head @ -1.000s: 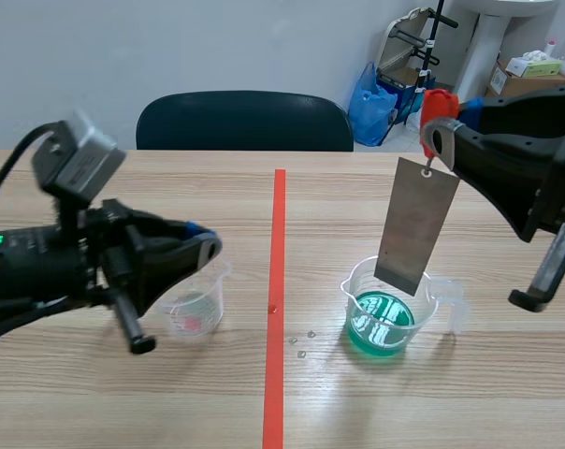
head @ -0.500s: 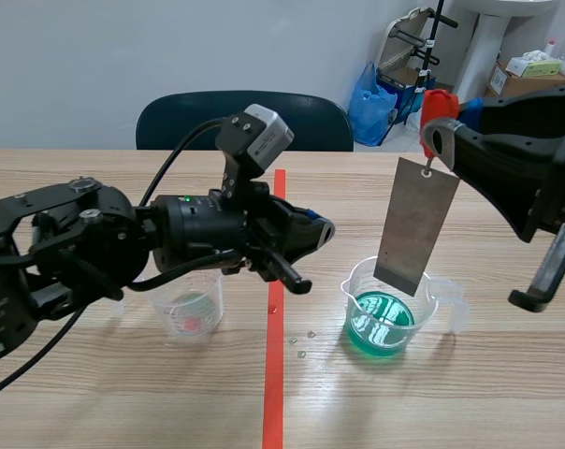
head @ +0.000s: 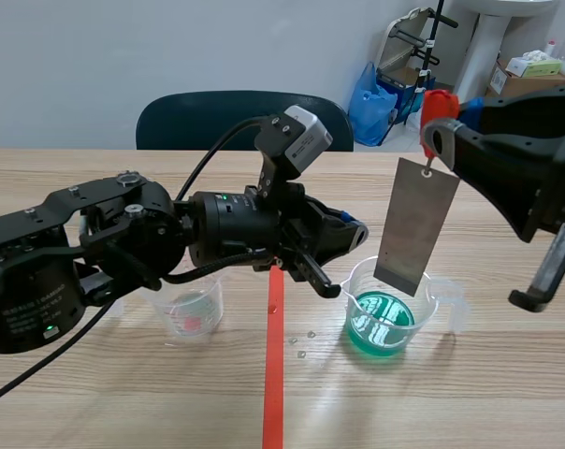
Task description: Do the redox reaction experiment
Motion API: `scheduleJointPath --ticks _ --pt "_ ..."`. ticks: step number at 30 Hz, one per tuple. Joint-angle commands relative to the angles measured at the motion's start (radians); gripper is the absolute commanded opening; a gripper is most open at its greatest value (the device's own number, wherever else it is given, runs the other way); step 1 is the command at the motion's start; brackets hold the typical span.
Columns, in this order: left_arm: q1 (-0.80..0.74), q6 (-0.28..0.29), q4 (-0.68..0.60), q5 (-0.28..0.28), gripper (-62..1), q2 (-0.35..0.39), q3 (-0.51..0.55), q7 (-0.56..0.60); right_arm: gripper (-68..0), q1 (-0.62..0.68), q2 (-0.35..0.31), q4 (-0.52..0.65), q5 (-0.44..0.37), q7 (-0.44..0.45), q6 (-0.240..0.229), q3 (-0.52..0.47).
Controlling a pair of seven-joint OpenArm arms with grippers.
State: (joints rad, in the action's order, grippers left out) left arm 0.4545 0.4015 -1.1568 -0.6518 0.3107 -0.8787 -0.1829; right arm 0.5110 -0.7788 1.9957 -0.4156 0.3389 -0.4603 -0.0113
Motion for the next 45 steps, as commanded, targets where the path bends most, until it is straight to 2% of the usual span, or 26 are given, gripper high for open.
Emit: scheduleJointPath --ticks 1,18,24,28,34,39,42,45 --pt "0.011 0.006 -0.01 -0.006 -58.2 -0.003 0.003 0.019 -65.6 -0.007 -0.013 0.018 -0.011 0.018 0.003 -0.004" --pt "0.011 0.006 -0.002 -0.006 -58.2 -0.003 0.003 0.032 -65.6 -0.007 -0.013 0.018 -0.011 0.018 0.003 -0.004" --pt "0.01 0.014 -0.007 -0.01 -58.2 0.032 0.015 0.032 -65.6 -0.007 -0.013 0.018 -0.011 0.018 0.003 -0.004" --pt "-0.01 0.014 -0.059 -0.01 -58.2 0.1 0.064 0.032 -65.6 -0.007 -0.013 0.018 -0.011 0.019 0.003 -0.004" --pt "-0.148 0.035 -0.227 -0.002 -58.2 0.268 0.22 0.053 -65.6 -0.007 -0.013 0.018 -0.011 0.018 0.003 -0.004" --pt "-0.356 0.04 -0.327 0.017 -58.2 0.422 0.378 0.147 -65.6 -0.007 -0.013 0.018 -0.011 0.018 0.003 -0.004" --pt "-0.503 0.04 -0.34 0.018 -58.2 0.496 0.482 0.233 -65.6 -0.007 -0.013 0.018 -0.011 0.019 0.003 -0.004" --pt "-0.68 0.04 -0.34 0.046 -58.2 0.554 0.602 0.324 -65.6 -0.007 -0.013 0.018 -0.011 0.019 0.003 -0.004"
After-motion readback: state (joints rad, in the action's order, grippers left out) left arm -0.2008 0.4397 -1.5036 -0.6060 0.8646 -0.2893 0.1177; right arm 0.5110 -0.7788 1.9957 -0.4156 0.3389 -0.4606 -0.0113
